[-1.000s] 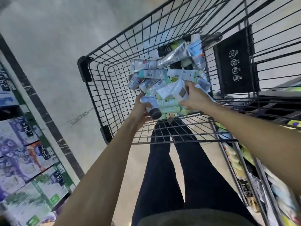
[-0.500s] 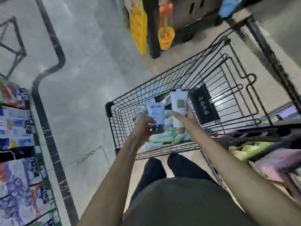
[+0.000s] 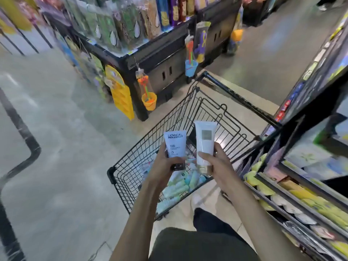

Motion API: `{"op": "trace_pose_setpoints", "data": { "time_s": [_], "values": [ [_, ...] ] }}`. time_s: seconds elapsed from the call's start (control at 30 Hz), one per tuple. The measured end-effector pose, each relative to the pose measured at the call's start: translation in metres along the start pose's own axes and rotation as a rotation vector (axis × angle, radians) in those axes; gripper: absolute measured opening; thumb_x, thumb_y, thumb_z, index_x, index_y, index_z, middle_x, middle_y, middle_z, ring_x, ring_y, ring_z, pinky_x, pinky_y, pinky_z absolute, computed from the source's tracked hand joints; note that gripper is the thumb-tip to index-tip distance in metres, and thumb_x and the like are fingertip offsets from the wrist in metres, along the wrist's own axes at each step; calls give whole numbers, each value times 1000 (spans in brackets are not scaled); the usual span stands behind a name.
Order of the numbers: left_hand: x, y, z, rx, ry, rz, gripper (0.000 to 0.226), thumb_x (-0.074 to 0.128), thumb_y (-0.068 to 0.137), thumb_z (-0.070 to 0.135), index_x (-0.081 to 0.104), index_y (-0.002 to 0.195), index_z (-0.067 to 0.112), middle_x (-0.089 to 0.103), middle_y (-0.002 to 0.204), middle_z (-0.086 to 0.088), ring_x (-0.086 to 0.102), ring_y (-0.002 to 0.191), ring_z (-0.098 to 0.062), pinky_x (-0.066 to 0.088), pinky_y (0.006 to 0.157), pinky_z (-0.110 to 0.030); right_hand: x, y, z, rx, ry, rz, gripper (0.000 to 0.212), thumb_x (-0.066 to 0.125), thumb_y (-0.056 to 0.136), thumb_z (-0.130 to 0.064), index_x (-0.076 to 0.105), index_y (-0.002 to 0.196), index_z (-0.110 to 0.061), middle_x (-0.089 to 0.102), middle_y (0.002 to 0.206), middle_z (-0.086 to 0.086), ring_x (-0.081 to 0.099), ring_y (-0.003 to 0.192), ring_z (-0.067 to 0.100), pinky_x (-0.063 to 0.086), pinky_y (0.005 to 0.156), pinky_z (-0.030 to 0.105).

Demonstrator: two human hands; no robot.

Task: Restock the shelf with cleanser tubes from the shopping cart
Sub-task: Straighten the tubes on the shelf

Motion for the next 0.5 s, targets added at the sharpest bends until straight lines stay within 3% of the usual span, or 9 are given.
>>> {"op": "trace_pose_setpoints", "data": {
  "time_s": [0.13,0.23,0.3,0.4,0.5],
  "values": [
    [32,-25,5,22,38,-89,77,79,66,-6,55,135,19,65,127,-25,65,111,-48,55,87,-58,-25,-60,0,-70,105,127,62,81,84,-10,57,138,-31,75,119,8,73,107,32,57,93,58],
    [65,-42,-1,21,107,-173,75,79,68,-5,55,133,22,69,124,-19,64,116,-47,52,95,-64,-48,-104,0,-135,165,235,50,79,86,-8,62,126,-33,78,109,2,73,95,26,54,85,50],
    [90,-53,-8,4,145,-210,74,80,66,-2,54,131,24,71,122,-14,66,115,-42,54,96,-60,-65,-132,2,-170,238,323,52,86,80,-15,65,122,-37,78,109,2,71,95,29,51,84,52],
    [132,-67,-22,1,202,-316,71,82,68,-2,55,130,22,72,122,-10,68,115,-35,58,91,-50,-91,-173,3,-213,276,421,65,91,74,-26,62,131,-36,77,116,7,70,105,36,51,89,59],
    [172,-83,-39,-40,185,-418,70,74,76,-17,52,134,15,71,125,-14,73,105,-30,61,79,-39,-120,-213,4,-287,289,515,51,80,87,-16,61,132,-30,76,118,3,74,102,27,61,81,47]
  ]
}}
Point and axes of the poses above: each hand's wrist, its own y-axis towards the middle knuckle, its own x-axis out of the palm, z = x × y, the point moved 2 cm from there along y, towards the middle knuckle
